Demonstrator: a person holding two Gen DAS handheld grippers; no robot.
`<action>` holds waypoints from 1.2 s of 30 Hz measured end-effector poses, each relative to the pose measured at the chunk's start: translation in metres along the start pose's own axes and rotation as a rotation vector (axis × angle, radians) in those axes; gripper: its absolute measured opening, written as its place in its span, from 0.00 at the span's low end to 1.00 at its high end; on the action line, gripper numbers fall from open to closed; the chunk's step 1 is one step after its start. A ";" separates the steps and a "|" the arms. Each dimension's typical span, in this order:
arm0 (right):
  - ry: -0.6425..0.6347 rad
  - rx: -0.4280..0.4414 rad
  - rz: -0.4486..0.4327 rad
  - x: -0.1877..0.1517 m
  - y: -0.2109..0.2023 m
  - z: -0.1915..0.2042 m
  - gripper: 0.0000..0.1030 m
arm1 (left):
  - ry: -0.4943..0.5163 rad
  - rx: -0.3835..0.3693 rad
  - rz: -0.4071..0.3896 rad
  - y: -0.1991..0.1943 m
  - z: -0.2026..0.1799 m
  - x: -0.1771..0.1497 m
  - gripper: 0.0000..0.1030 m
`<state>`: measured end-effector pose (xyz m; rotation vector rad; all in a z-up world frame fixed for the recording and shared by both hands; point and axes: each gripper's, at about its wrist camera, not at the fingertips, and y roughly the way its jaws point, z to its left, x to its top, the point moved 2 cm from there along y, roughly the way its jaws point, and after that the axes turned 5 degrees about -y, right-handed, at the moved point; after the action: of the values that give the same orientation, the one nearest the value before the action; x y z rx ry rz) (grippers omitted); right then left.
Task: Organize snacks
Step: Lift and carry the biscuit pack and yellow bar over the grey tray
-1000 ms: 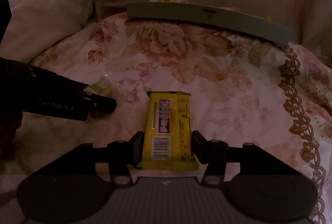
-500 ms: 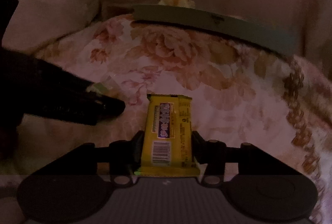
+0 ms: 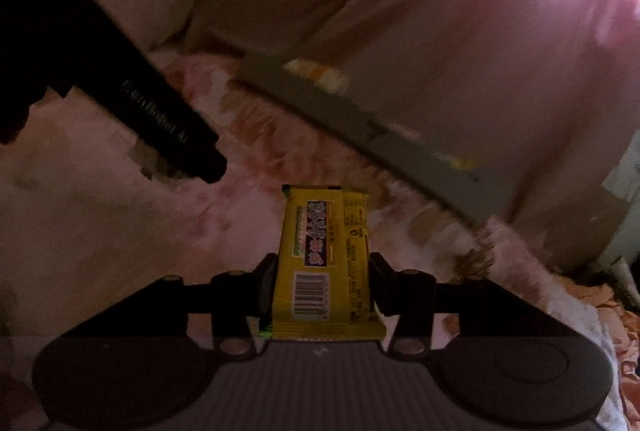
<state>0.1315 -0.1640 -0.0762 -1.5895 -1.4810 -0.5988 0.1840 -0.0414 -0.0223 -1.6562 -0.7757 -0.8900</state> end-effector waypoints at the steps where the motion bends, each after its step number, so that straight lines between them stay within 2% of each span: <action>1: 0.014 -0.013 -0.014 0.003 0.000 -0.006 0.50 | 0.003 0.001 -0.012 0.001 -0.002 0.009 0.49; 6: 0.062 -0.067 -0.076 0.018 0.000 -0.036 0.51 | 0.006 0.000 -0.083 0.008 -0.015 0.055 0.50; 12: 0.117 -0.129 -0.122 0.035 0.019 -0.074 0.51 | 0.046 -0.001 -0.123 0.029 -0.034 0.102 0.50; 17: 0.157 -0.167 -0.171 0.054 0.050 -0.111 0.51 | 0.040 -0.012 -0.147 0.055 -0.044 0.136 0.50; 22: 0.194 -0.155 -0.189 0.067 0.088 -0.138 0.51 | 0.058 -0.015 -0.173 0.090 -0.051 0.164 0.50; 27: 0.235 -0.130 -0.181 0.070 0.121 -0.156 0.51 | 0.073 -0.021 -0.171 0.122 -0.056 0.175 0.50; 32: 0.257 -0.092 -0.145 0.066 0.144 -0.154 0.51 | 0.085 -0.027 -0.130 0.151 -0.059 0.169 0.50; 36: 0.295 -0.073 -0.113 0.057 0.158 -0.157 0.51 | 0.052 -0.028 -0.096 0.165 -0.052 0.161 0.50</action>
<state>0.3262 -0.2518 0.0097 -1.4073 -1.3440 -0.9195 0.3957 -0.1213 0.0440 -1.6250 -0.8155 -1.0111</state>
